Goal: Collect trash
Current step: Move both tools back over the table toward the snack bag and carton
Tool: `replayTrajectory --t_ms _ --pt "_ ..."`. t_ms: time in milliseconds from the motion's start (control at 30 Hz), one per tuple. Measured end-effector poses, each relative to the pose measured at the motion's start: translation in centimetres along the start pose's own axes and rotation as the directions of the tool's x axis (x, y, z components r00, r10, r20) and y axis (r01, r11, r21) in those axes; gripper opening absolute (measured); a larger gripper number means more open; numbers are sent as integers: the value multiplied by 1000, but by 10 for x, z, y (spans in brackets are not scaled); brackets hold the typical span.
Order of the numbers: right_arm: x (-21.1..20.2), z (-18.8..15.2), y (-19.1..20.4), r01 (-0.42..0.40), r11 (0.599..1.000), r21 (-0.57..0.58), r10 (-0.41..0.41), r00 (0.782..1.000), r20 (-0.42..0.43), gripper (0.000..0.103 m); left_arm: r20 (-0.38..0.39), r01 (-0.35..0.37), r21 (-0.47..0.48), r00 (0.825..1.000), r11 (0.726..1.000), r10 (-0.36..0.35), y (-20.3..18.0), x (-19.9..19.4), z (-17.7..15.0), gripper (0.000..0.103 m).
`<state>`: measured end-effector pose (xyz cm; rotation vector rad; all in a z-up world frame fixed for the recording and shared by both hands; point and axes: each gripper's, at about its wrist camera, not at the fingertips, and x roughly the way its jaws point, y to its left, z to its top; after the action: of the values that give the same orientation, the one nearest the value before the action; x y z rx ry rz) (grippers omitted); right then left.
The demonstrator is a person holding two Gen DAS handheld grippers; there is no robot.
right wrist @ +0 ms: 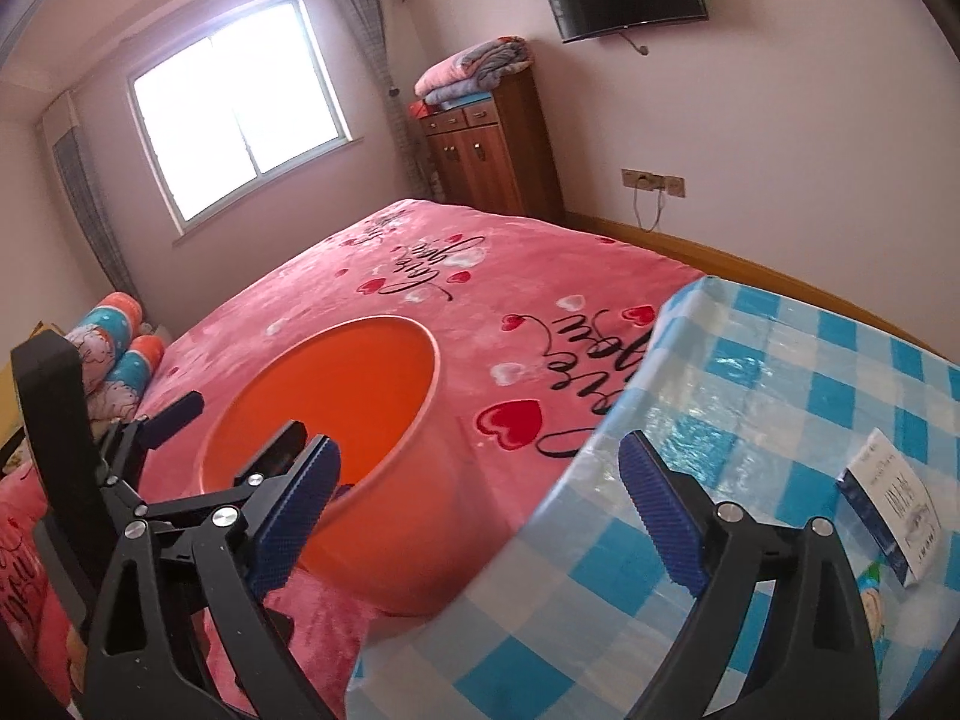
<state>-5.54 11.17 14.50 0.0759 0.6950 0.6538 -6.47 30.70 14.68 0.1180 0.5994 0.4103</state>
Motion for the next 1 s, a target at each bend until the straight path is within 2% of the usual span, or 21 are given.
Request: replayTrajectory --t_ms 467,700,1000 --pt "-29 -24 -28 77 997 18 -78 995 57 95 17 44 43 999 998 -45 -35 -18 0 95" --pt "-46 -32 -39 82 997 4 -82 992 100 98 23 68 61 997 996 -70 -51 -26 -1 95" --pt "-60 -49 -49 169 985 -19 -165 978 128 98 20 90 82 996 993 -92 -67 -35 -6 95"
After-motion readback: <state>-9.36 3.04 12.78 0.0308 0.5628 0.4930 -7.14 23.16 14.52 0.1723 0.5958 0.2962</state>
